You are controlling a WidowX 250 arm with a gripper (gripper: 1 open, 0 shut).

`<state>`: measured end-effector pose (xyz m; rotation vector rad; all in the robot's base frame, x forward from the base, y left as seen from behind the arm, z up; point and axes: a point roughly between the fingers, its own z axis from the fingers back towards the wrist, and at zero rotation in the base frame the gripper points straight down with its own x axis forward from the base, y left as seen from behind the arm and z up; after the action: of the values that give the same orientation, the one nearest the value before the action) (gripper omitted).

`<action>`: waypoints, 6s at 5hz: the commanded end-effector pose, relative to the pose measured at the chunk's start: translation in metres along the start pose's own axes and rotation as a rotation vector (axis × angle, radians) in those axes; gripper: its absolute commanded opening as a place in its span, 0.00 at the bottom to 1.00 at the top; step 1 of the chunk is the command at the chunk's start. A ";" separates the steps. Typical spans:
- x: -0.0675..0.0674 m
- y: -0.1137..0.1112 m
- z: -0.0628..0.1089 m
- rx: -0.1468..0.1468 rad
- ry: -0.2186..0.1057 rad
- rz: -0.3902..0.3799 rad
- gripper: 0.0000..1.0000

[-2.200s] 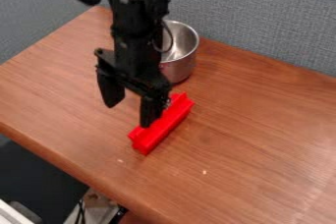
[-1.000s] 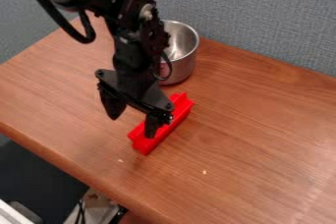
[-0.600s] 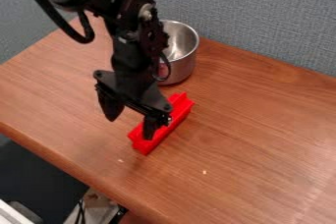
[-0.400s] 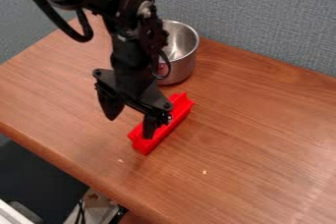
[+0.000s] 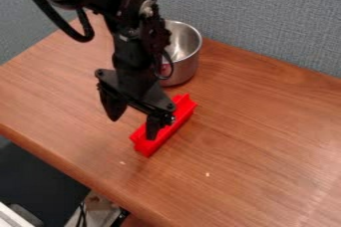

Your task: Move the red object from the metal pot to the table

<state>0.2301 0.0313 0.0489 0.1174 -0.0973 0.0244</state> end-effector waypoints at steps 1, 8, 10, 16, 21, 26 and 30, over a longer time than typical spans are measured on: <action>0.007 0.003 0.008 0.002 -0.044 0.009 1.00; 0.008 0.005 0.001 0.018 -0.042 0.022 1.00; 0.006 0.002 -0.001 0.024 -0.037 0.022 1.00; 0.013 -0.007 -0.019 0.012 -0.027 0.014 0.00; 0.077 -0.033 0.069 -0.047 -0.155 0.030 0.00; 0.096 -0.067 0.066 -0.048 -0.147 0.075 0.00; 0.097 -0.055 0.058 -0.037 -0.133 0.101 0.00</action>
<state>0.3176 -0.0337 0.1012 0.0735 -0.2053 0.1058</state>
